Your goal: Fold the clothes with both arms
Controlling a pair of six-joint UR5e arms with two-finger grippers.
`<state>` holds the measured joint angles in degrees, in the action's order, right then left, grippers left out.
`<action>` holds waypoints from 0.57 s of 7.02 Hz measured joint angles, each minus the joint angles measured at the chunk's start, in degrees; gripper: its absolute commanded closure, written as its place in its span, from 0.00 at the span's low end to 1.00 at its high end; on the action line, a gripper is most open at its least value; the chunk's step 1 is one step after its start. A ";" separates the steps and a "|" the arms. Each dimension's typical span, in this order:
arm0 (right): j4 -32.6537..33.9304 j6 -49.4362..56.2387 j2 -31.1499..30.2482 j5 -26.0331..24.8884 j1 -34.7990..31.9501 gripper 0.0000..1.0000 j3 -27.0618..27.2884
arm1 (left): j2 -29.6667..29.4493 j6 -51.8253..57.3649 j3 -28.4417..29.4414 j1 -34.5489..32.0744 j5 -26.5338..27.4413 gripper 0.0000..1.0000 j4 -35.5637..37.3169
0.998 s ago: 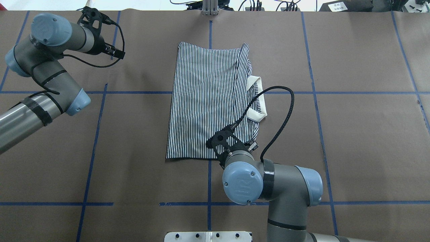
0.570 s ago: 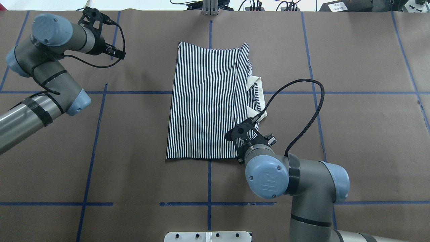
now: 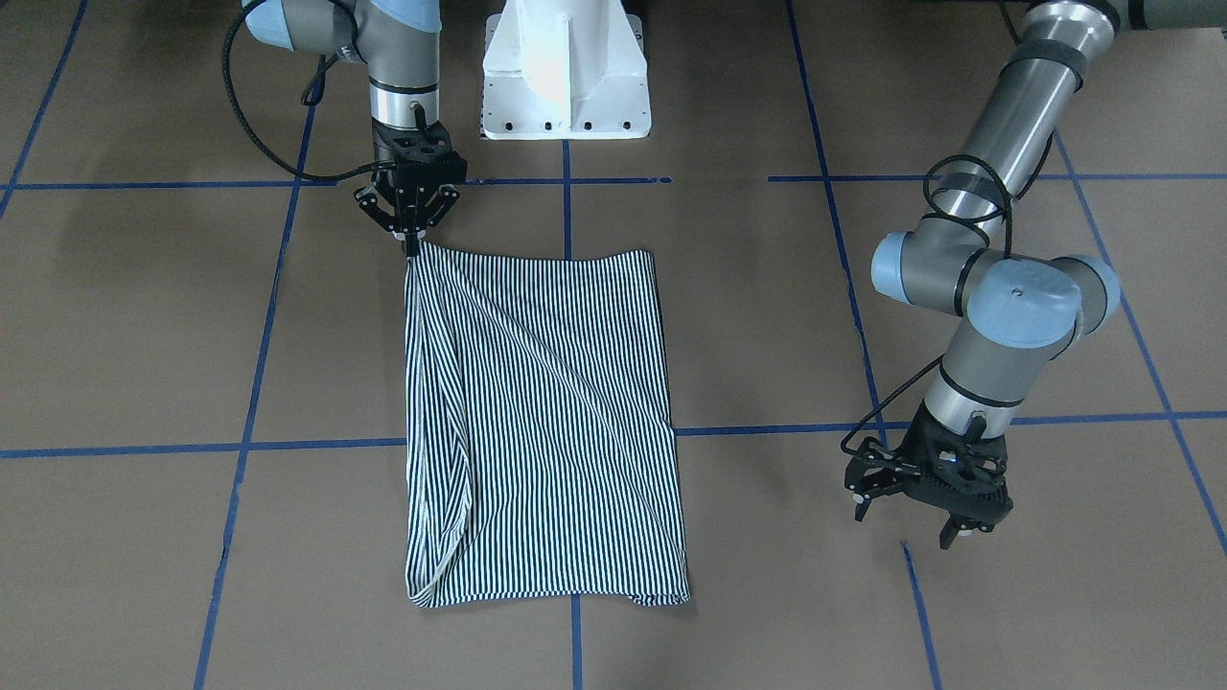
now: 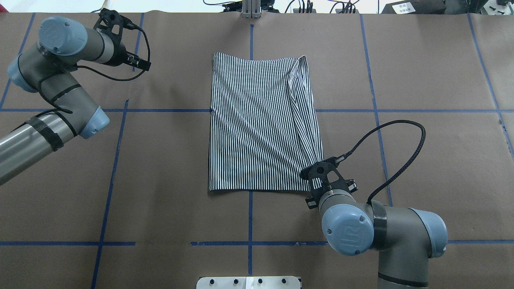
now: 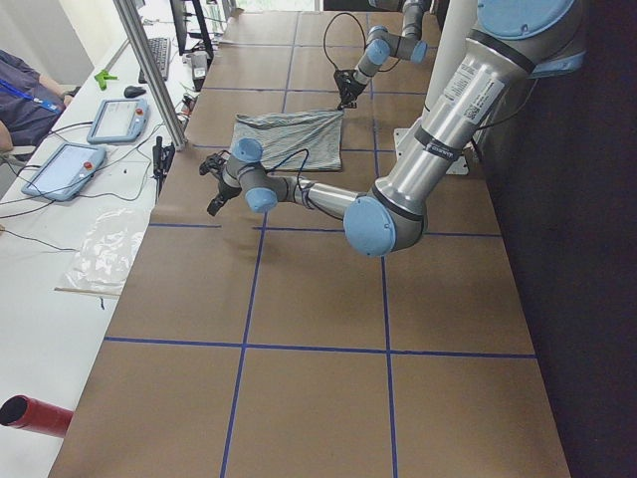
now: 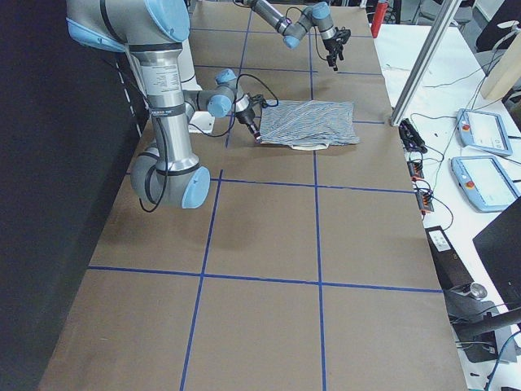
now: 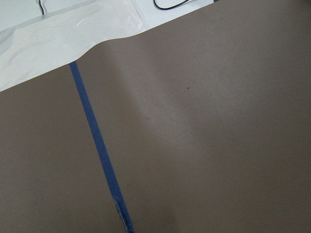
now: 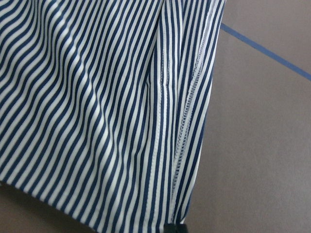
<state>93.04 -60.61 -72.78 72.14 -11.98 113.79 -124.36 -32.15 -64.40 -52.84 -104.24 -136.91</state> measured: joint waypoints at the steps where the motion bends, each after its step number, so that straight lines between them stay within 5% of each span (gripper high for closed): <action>1: -0.10 -2.34 -0.04 0.02 0.38 0.00 0.11 | 0.00 -0.01 -0.04 0.02 0.00 0.00 -0.02; 4: -6.21 -5.15 -0.13 6.35 -3.56 0.00 2.36 | 0.85 -0.66 -2.41 0.05 -2.58 0.00 0.15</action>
<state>86.82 -65.75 -72.91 78.50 -15.54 116.15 -123.51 -32.82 -66.80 -52.79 -106.82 -136.76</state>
